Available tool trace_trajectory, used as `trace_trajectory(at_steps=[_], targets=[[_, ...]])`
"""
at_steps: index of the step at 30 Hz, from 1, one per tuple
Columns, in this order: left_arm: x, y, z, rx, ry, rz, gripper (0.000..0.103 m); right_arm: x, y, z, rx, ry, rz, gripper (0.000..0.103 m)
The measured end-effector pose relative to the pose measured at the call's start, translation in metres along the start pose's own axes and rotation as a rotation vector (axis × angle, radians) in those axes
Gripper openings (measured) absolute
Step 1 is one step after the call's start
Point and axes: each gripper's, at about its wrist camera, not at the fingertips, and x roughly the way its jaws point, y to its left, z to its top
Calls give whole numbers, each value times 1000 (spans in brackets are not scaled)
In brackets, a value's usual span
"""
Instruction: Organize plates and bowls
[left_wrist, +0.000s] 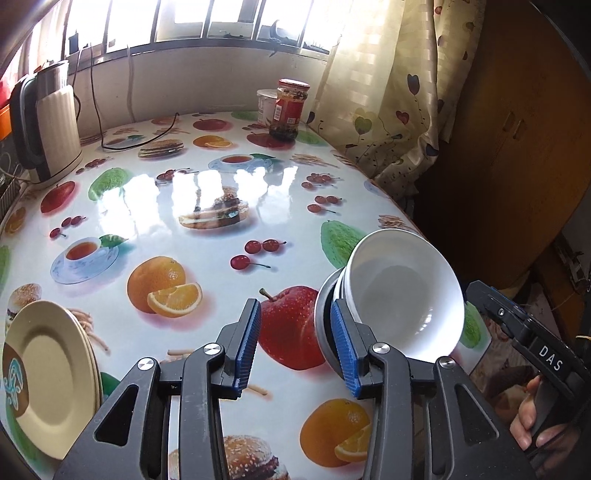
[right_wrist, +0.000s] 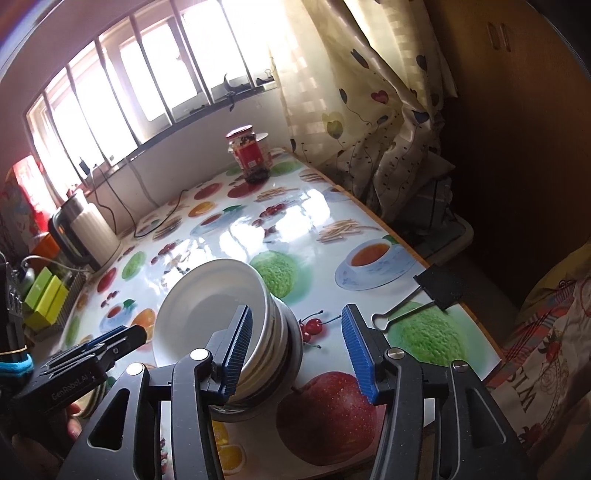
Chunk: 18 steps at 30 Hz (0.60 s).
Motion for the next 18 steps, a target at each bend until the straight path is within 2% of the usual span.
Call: trace_trajectory(at_steps=[18], targets=[[16,16,-15,-31,39,0,41,9,-28,-16,79,31,-7,51]])
